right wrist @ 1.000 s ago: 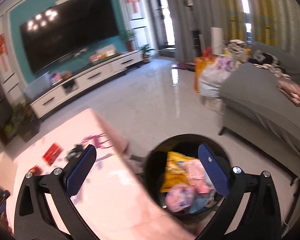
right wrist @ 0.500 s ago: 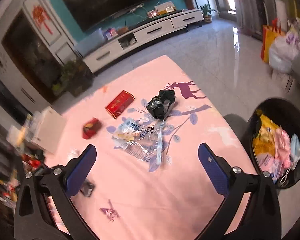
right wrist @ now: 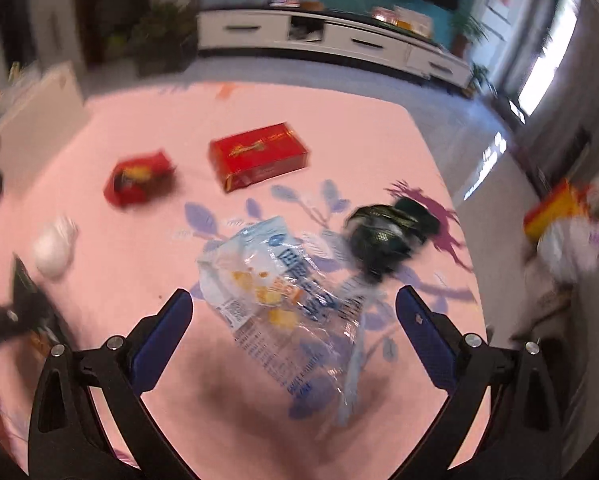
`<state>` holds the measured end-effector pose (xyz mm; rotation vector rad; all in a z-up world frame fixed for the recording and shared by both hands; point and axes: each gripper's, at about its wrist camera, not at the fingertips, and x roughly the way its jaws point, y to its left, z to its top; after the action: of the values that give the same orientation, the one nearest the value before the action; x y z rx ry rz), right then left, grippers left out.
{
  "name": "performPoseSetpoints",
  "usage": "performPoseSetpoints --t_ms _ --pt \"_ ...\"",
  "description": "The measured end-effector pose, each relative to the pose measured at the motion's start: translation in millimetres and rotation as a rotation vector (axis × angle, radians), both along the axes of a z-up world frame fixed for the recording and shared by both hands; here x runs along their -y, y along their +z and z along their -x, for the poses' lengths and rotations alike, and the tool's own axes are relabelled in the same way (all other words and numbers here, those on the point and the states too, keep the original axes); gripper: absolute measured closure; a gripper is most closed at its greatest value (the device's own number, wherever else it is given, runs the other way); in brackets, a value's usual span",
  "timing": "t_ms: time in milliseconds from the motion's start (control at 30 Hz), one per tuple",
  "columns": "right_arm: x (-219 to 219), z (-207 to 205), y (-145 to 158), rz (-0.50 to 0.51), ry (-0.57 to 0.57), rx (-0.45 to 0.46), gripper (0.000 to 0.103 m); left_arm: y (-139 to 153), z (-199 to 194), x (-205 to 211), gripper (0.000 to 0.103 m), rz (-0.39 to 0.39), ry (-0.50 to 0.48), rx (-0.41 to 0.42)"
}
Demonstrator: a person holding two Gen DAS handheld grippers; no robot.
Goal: Collect trash
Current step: 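Grasp the green wafer bag with the left tool while the right tool grasps the clear plastic bag, then carry the green wafer bag and clear plastic bag with both tools to the bin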
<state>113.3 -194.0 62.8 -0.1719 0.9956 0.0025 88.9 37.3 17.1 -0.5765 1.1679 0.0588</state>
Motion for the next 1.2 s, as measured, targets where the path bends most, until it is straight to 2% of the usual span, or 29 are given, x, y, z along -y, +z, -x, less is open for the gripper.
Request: performPoseSetpoints --t_ms 33,67,100,200,233,300,333,400,467,533,633,800,900,1200 --pt "-7 -1 -7 0.037 0.017 0.000 0.004 -1 0 3 0.011 -0.007 -0.005 -0.001" --pt "-11 -2 -13 0.065 0.031 -0.011 0.008 -2 -1 5 0.015 -0.010 -0.011 -0.007" --pt "-15 -3 -19 0.086 0.046 -0.024 0.018 -4 -2 7 0.019 -0.010 -0.016 -0.012" --pt "-19 -4 -33 0.133 0.073 -0.055 0.036 -6 -3 14 0.034 -0.034 -0.041 -0.015" --pt "-18 -4 -37 0.137 0.074 -0.064 0.041 -7 -3 15 0.042 -0.026 -0.047 -0.021" --pt "-14 -5 -43 0.126 0.064 -0.082 0.062 -8 -3 16 0.048 -0.016 -0.043 -0.018" --pt "-10 -5 -46 0.116 0.047 -0.089 0.065 -8 -3 16 0.052 -0.012 -0.043 -0.018" --pt "-5 -4 -45 0.091 0.041 -0.082 0.082 -9 -3 16 0.060 0.000 -0.040 -0.016" --pt "-2 -1 -42 0.066 0.041 -0.086 0.089 -10 -2 14 0.065 0.023 -0.032 -0.020" --pt "1 2 -37 0.029 0.035 -0.083 0.091 -5 -1 15 0.069 0.009 -0.044 -0.005" --pt "6 6 -28 -0.033 0.021 -0.086 0.092 11 3 19 0.070 -0.032 -0.055 0.047" --pt "13 21 0 -0.119 0.003 -0.039 0.092 44 15 19 0.070 -0.010 -0.066 0.143" --pt "17 32 16 -0.152 -0.003 -0.008 0.092 65 24 24 0.069 -0.023 -0.077 0.212" --pt "25 57 58 -0.203 -0.020 0.111 0.092 95 43 38 0.069 -0.013 -0.146 0.301"
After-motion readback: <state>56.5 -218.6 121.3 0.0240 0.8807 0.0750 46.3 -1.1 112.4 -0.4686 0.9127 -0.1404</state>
